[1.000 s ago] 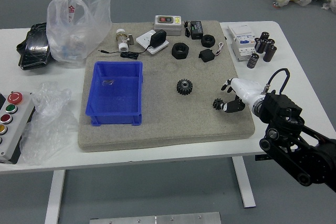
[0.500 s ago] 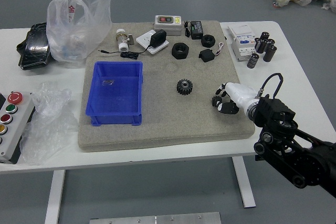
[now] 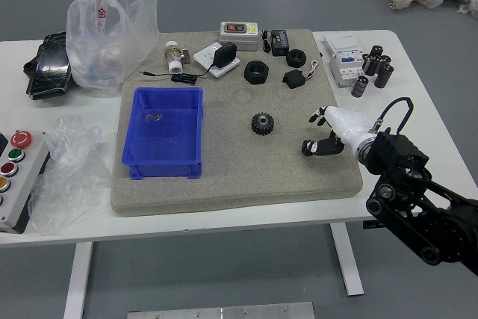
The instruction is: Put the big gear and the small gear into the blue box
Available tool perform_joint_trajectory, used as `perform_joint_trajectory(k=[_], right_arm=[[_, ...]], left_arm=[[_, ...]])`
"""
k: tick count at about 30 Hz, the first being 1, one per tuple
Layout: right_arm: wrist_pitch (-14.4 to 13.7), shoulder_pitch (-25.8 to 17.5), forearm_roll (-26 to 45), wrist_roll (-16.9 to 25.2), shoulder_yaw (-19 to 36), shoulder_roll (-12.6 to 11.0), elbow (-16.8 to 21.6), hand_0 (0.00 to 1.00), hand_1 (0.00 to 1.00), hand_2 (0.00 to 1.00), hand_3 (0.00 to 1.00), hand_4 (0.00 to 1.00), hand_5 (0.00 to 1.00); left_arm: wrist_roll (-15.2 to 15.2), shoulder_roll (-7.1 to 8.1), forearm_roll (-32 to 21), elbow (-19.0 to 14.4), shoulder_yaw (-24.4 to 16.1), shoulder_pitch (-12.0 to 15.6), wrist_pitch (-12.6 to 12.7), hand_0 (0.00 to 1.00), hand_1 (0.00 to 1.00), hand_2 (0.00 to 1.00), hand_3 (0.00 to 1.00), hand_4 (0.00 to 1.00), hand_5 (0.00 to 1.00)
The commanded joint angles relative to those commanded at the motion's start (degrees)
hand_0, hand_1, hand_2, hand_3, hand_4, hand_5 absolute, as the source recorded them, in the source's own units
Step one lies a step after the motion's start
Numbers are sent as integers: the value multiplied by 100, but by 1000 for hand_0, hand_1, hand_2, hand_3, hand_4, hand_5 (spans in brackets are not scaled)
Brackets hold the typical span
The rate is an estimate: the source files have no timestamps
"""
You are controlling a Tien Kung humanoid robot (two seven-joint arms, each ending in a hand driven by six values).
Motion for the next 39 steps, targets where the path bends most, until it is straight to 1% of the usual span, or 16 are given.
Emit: perform_joint_trajectory(k=[3, 6, 8, 9, 14, 15, 20, 21, 26, 27, 32, 33, 38, 39], right_arm=[[31, -1, 107, -24, -36, -4, 105, 286, 421, 692, 726, 742, 291], [98, 10, 184, -83, -121, 14, 120, 286, 421, 692, 726, 742, 291], [141, 15, 199, -121, -175, 33, 93, 286, 421, 692, 726, 742, 291], [159, 17, 192, -137, -199, 45, 64, 282, 420, 693, 725, 727, 272], [216, 34, 38, -189, -249, 102, -122, 282, 420, 693, 725, 727, 272], [223, 37, 14, -196, -247, 106, -148, 281, 420, 691, 719, 715, 271], [223, 43, -3, -194, -243, 95, -203, 281, 420, 691, 719, 715, 271], [211, 44, 31, -181, -250, 93, -204, 266, 373, 545, 671, 455, 208], [148, 59, 213, -120, -315, 74, -212, 266, 373, 545, 671, 455, 208], [137, 61, 235, -111, -327, 71, -218, 255, 339, 400, 610, 452, 121], [101, 48, 263, -90, -353, 66, -256, 255, 339, 400, 610, 452, 121], [102, 43, 260, -90, -356, 66, -264, 247, 321, 303, 481, 289, 23], [93, 37, 242, -86, -362, 50, -299, 247, 321, 303, 481, 289, 23], [63, 43, 233, -69, -364, 45, -307, 242, 313, 285, 444, 296, 55]], left_arm=[[3, 1, 11, 0, -7, 3, -1, 703, 624, 618, 808, 709, 411], [11, -4, 28, -1, -17, 8, -3, 703, 624, 618, 808, 709, 411], [13, -7, 37, 0, -22, 8, -4, 703, 624, 618, 808, 709, 411], [13, -8, 39, 0, -22, 8, -4, 703, 623, 617, 808, 709, 411], [10, -11, 41, 1, -19, 4, -4, 703, 623, 617, 808, 709, 411], [8, -13, 35, 1, -16, 3, -2, 703, 623, 617, 808, 709, 411], [3, -22, 28, 2, -10, -16, -2, 703, 623, 617, 808, 709, 411], [1, -24, 26, 2, -9, -19, -1, 703, 624, 617, 808, 709, 412], [-5, -29, 24, 4, -8, -32, -2, 703, 624, 617, 808, 709, 412], [-6, -29, 24, 4, -8, -32, -1, 703, 623, 618, 808, 709, 412], [-6, -24, 29, 4, -12, -18, 0, 703, 623, 618, 808, 709, 412], [-5, -24, 31, 4, -13, -14, 0, 703, 623, 619, 808, 709, 412], [-9, -26, 41, 5, -16, -17, -4, 703, 623, 619, 808, 709, 412], [-9, -26, 43, 5, -18, -17, -3, 703, 623, 619, 808, 707, 413]])
